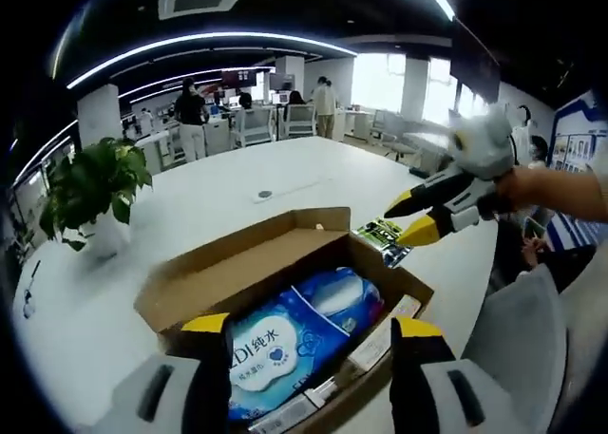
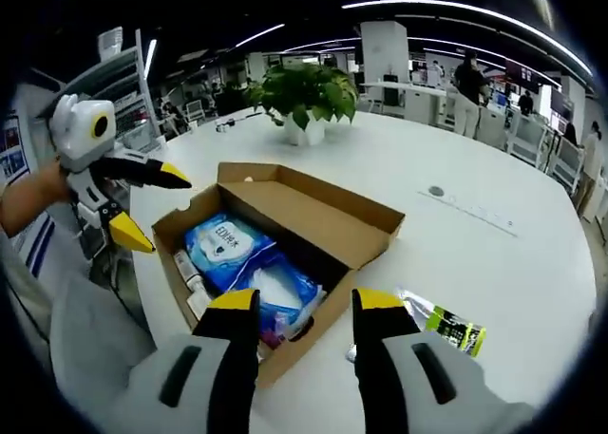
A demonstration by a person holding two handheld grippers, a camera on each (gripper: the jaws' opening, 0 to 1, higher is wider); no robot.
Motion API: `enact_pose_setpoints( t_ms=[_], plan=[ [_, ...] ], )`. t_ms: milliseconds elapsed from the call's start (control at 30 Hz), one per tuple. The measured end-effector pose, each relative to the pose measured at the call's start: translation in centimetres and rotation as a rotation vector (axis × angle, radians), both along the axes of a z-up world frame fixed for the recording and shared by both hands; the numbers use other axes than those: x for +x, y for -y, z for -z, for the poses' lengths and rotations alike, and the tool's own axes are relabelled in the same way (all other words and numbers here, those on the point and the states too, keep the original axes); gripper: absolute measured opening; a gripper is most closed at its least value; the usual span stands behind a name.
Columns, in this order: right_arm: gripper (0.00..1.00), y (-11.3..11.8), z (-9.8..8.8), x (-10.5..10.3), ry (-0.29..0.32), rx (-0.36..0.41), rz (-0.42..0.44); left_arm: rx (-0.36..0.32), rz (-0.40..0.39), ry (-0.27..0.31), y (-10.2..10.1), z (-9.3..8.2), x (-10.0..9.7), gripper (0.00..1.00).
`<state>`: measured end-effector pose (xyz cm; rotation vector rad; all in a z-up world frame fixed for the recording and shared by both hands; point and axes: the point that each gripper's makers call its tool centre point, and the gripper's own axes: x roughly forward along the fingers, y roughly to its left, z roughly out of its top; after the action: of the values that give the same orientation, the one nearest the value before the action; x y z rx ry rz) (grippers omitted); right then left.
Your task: Operate the shoe box by opening the lid, removing the specified soft item, and placing it in the target area until the item is outside and the box remains undamaged.
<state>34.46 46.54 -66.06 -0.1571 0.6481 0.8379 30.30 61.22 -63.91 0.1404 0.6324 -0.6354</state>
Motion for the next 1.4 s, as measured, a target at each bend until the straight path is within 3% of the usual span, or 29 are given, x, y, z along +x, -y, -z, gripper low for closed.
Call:
enact_pose_setpoints(
  t_ms=[167,600,1033,1400],
  plan=[
    [0.34,-1.5,0.7,-0.3,-0.024,0.0,-0.039,0.006,-0.028,0.001,-1.8,0.7,-0.9,0.71],
    [0.27,-5.5,2.2,-0.7,-0.084,0.024,-0.099,-0.033,-0.093,0.059,-5.1,-0.6,-2.2,0.8],
    [0.23,-9.0,4.5,-1.2,-0.14,0.004,-0.163,-0.053,-0.118,0.082,-5.9,-1.2,-3.6,0.91],
    [0.2,-10.4,6.1,-1.6,-0.165,-0.031,-0.191,-0.086,-0.134,0.096,-6.4,-1.4,-3.8,0.98]
  ],
)
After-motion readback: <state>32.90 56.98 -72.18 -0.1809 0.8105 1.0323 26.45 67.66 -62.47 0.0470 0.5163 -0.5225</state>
